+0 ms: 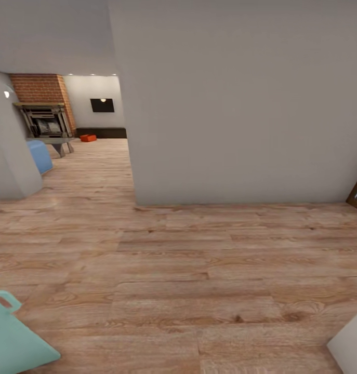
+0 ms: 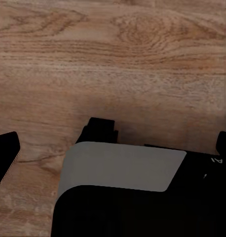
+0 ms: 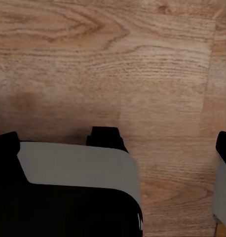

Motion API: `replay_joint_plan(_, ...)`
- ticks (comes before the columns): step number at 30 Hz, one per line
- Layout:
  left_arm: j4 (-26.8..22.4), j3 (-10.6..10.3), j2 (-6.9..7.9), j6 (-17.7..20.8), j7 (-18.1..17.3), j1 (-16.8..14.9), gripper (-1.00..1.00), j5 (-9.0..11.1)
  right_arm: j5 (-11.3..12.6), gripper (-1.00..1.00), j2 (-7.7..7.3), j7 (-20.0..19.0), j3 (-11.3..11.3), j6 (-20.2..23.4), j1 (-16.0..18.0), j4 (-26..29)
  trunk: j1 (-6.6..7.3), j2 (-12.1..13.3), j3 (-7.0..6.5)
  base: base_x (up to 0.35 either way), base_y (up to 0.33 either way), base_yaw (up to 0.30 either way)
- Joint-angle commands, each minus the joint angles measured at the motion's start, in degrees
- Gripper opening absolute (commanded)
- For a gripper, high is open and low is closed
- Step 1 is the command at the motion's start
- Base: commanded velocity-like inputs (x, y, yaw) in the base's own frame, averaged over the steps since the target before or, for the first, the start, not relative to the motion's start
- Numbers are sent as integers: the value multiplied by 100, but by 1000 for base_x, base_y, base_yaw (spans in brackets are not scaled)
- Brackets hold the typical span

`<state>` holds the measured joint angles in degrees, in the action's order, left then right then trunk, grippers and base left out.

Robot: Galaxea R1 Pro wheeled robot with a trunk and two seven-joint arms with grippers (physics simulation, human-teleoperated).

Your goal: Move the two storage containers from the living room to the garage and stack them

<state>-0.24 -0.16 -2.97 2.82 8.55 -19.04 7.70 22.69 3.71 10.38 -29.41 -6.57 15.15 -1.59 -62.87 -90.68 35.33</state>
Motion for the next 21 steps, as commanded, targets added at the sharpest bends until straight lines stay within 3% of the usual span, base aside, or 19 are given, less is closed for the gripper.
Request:
replay_joint_plan(1,-3,-6,-2,17,16,-3,100,48,58,100,18,3,-48,-21,6,-17,-3,-2,5,321,0,0)
replay_joint_plan(21,-3,-10,-2,21,16,-3,100,39,55,100,-2,-4,-50,10,6,-9,-3,-2,5,321,0,0)
